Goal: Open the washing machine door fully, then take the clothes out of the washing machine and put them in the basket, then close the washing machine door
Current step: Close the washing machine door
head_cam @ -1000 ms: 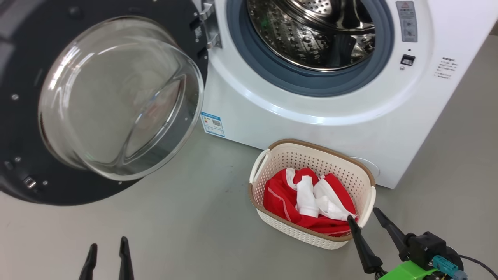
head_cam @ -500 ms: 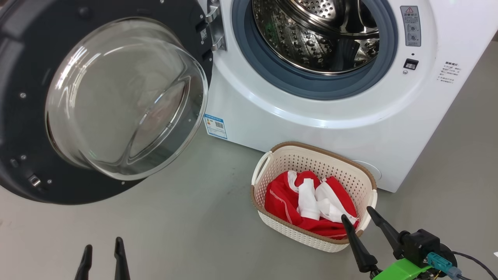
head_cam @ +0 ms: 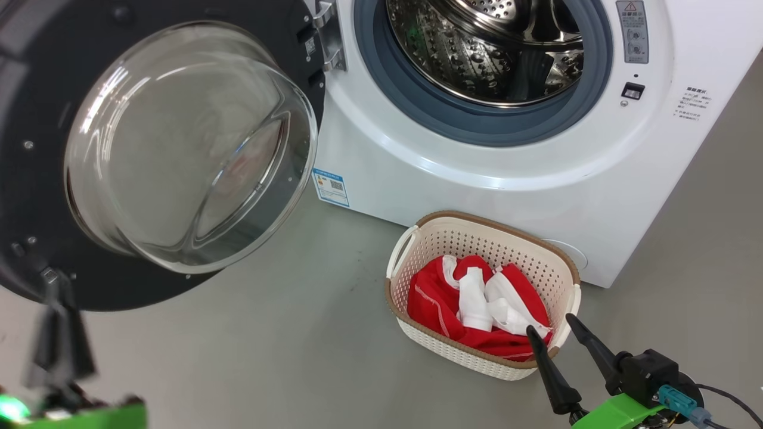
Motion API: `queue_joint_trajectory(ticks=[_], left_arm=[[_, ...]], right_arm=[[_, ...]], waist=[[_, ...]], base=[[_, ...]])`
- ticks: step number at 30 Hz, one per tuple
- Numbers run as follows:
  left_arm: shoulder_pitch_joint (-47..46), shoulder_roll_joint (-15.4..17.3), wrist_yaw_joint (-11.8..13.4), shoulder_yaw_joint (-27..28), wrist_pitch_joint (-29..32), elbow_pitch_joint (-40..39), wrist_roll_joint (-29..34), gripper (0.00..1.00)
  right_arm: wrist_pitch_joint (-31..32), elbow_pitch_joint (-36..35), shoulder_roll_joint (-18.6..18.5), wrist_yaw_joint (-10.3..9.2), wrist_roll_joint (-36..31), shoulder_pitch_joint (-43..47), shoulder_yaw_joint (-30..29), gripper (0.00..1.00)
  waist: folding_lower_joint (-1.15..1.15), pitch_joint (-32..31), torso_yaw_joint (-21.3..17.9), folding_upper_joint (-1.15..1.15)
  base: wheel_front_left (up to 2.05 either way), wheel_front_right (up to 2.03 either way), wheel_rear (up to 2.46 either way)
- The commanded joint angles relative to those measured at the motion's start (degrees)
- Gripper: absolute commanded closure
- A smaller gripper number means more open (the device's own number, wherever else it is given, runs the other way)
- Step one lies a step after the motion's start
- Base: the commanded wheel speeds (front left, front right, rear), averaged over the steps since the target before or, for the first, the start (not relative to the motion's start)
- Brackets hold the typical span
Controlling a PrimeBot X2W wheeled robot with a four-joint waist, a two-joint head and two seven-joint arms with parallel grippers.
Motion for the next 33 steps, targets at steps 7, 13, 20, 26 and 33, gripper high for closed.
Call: queue_joint_trajectory(ticks=[7, 13, 20, 26, 33], left_arm=[[-15.40, 7.97, -3.27, 10.99, -0.29, -5.91, 3.70, 1.00], [-26.39, 18.64, -3.53, 10.60, -0.29, 3.33, 0.33, 1.00], [-37.45, 25.20, -3.55, 11.25, -0.29, 23.95, -12.81, 1.00], [-43.56, 31.48, -3.55, 8.73, 4.54, 43.19, -27.96, 1.00], [-46.59, 34.83, -3.55, 5.52, 18.14, 53.37, -41.14, 1.00]], right_arm=[[-0.37, -1.50, 0.66, 0.36, -0.14, -1.34, -0.10, 0.00], [-0.37, -2.12, 1.28, 0.36, -0.46, -1.00, -1.62, 0.00], [-0.37, -3.41, 1.26, 0.36, -1.28, -0.52, -3.90, 0.00], [-0.37, -3.91, 0.76, 0.36, -1.85, -0.82, -4.15, 0.00], [-0.37, -4.16, -0.30, 0.36, -2.03, -1.74, -3.89, 0.00]], waist=[[0.00, 0.43, 0.04, 0.00], [0.00, 1.01, -0.10, 0.00], [0.00, 3.00, 0.03, 0.00], [0.00, 5.44, -0.95, 0.00], [0.00, 7.58, -1.74, 0.00]], base=[[0.00, 0.00, 0.00], [0.00, 0.00, 0.00], [0.00, 0.00, 0.00], [0.00, 0.00, 0.00], [0.00, 0.00, 0.00]])
